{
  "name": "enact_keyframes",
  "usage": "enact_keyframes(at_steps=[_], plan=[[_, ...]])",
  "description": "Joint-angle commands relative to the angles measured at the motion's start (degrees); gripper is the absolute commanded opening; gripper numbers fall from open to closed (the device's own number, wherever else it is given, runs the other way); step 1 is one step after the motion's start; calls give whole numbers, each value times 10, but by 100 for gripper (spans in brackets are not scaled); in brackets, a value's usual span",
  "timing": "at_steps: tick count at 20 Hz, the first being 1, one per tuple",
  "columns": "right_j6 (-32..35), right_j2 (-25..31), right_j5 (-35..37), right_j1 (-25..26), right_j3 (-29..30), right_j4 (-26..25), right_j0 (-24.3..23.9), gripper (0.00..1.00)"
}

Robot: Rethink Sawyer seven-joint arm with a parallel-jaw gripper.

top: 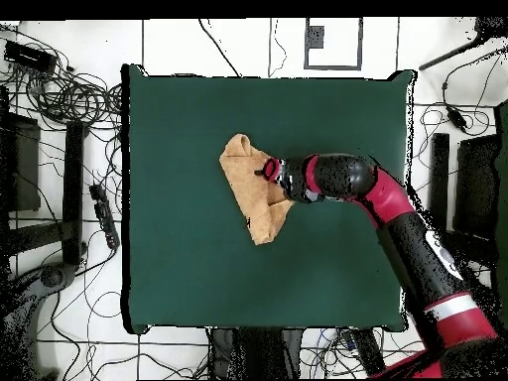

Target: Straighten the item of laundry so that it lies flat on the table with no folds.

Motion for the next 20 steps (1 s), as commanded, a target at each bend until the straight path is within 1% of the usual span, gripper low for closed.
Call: enact_keyframes(at_steps=[1, 3, 5, 7, 10, 13, 17, 20], plan=[[109, 48, -95, -115, 151, 17, 53, 0], [131, 40, -118, -137, 168, 21, 65, 0], [157, 31, -161, -154, 189, 24, 75, 0], [168, 13, -185, -168, 199, 30, 91, 0], [167, -5, -212, -176, 215, 34, 109, 0], [180, -27, -230, -202, 244, 44, 127, 0], [170, -48, -264, -236, 290, 36, 135, 0], [156, -80, -281, -238, 301, 23, 149, 0]])
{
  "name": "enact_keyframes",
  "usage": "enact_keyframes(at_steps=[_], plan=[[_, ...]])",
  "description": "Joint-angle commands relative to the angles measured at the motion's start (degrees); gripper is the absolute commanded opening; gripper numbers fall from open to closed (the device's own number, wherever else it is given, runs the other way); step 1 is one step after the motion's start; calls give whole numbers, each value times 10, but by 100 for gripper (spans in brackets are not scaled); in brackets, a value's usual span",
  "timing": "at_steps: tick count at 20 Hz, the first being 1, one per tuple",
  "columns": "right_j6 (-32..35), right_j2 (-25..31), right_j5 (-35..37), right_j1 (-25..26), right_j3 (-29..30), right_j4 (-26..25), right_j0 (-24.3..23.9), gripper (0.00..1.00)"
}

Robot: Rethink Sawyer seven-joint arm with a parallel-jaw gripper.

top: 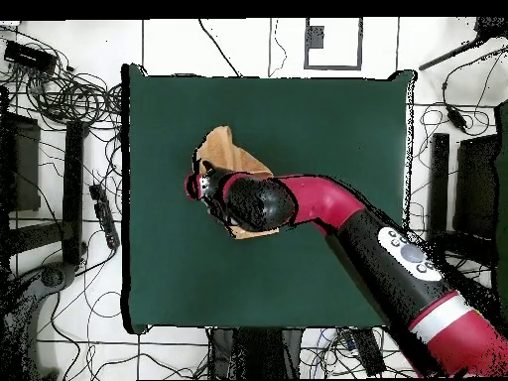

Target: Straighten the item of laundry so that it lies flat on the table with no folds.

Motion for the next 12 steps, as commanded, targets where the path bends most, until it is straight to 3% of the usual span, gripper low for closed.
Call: enact_keyframes(at_steps=[1, 3, 12], plan=[[154, -86, -63, -28, 103, 6, 41, 0], [164, -108, -119, -23, 109, -7, 57, 0], [136, -181, -240, 29, 93, -13, 112, 0]])
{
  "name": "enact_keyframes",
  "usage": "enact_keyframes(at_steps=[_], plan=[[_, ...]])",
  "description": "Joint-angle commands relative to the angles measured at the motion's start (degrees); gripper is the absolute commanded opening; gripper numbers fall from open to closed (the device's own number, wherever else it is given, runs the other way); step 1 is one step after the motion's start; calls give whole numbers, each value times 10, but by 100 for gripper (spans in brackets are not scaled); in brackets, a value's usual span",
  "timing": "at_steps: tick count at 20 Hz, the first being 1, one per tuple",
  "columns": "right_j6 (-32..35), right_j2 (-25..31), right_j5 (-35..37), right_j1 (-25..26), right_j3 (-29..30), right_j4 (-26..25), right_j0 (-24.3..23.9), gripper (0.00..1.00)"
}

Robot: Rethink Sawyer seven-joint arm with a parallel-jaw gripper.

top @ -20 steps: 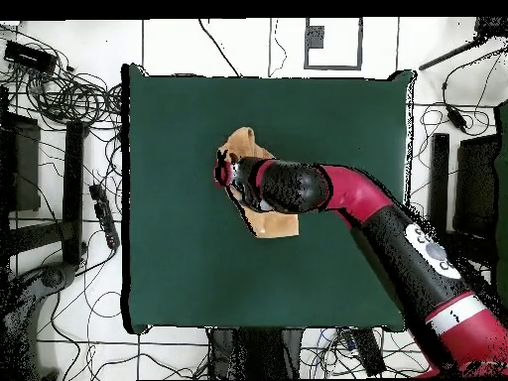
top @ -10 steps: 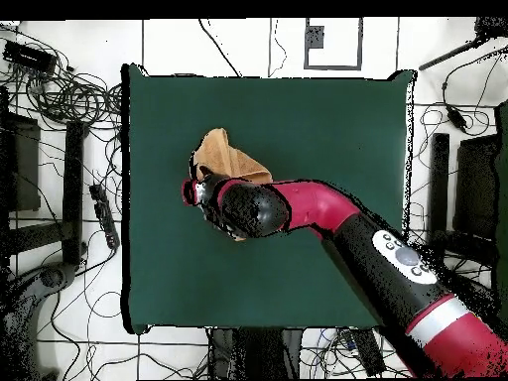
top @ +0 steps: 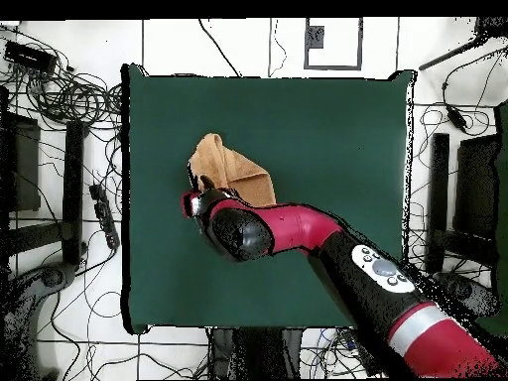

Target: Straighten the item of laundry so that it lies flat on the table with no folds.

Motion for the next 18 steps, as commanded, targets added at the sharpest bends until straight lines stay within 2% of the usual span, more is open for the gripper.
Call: enact_keyframes(at_steps=[1, 13, 18], plan=[[133, -75, -80, 50, 40, 1, 43, 0], [109, -116, -59, 62, 5, 38, 101, 0], [127, -153, -50, 59, -20, 73, 157, 0]])
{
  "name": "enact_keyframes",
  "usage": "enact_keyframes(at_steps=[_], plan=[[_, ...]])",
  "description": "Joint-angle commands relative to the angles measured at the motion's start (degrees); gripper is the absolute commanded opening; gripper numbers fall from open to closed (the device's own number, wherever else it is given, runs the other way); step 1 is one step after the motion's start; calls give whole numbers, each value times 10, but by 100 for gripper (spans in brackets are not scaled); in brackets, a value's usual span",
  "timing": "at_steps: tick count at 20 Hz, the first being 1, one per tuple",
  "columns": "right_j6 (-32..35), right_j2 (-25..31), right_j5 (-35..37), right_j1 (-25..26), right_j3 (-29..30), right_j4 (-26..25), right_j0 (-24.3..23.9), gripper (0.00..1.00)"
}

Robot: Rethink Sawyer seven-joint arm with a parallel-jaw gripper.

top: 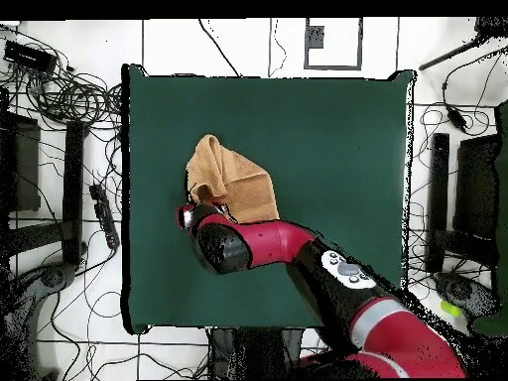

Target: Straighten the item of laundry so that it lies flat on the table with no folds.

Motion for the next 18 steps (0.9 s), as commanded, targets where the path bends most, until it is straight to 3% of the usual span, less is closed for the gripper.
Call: enact_keyframes(at_steps=[1, 18], plan=[[132, -57, 23, 32, -26, 65, 78, 0], [159, -127, -56, 66, -55, 206, 213, 0]])
